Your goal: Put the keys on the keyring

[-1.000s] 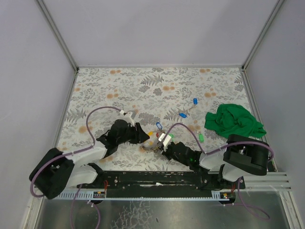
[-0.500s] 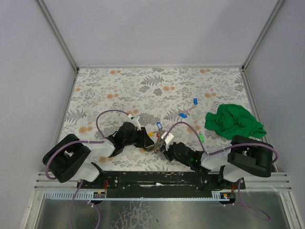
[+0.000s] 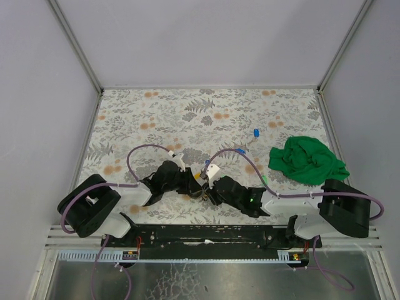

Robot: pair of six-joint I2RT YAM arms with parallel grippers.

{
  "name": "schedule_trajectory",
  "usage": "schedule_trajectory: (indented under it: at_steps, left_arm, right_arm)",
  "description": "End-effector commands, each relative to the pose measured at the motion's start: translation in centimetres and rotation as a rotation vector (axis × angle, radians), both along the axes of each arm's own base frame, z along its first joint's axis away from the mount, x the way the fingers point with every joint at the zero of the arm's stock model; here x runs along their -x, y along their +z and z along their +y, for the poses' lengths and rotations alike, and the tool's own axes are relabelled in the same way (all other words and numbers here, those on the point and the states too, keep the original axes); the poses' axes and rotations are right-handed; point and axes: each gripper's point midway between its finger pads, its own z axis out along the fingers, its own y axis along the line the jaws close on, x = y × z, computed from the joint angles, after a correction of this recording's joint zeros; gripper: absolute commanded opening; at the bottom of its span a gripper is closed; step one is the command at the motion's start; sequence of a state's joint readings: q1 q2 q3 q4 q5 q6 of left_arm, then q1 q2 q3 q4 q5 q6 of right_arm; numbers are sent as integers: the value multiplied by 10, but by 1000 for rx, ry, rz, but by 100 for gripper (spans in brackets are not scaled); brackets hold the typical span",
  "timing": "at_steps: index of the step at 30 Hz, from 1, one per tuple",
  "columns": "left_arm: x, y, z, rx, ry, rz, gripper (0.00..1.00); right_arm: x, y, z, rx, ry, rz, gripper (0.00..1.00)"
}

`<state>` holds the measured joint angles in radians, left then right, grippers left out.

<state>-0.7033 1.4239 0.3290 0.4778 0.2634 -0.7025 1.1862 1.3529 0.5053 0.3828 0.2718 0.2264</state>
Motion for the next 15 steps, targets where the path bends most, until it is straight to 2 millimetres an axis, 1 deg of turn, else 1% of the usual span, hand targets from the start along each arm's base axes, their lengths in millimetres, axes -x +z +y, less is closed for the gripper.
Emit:
schedule_trajectory:
  at_steps: [1, 4, 10, 15]
  left_arm:
    - [-9, 11, -9, 28, 1, -54, 27]
    - [-9, 11, -10, 28, -4, -53, 26]
    - [-8, 10, -11, 27, -5, -50, 25]
    - [-7, 11, -12, 29, -7, -49, 25]
  right_arm:
    - [-2, -7, -7, 109, -28, 42, 35]
    - [-3, -9, -5, 119, -25, 43, 35]
    - [-8, 0, 10, 101, -28, 41, 34]
    - [-7, -2, 16, 101, -12, 56, 34]
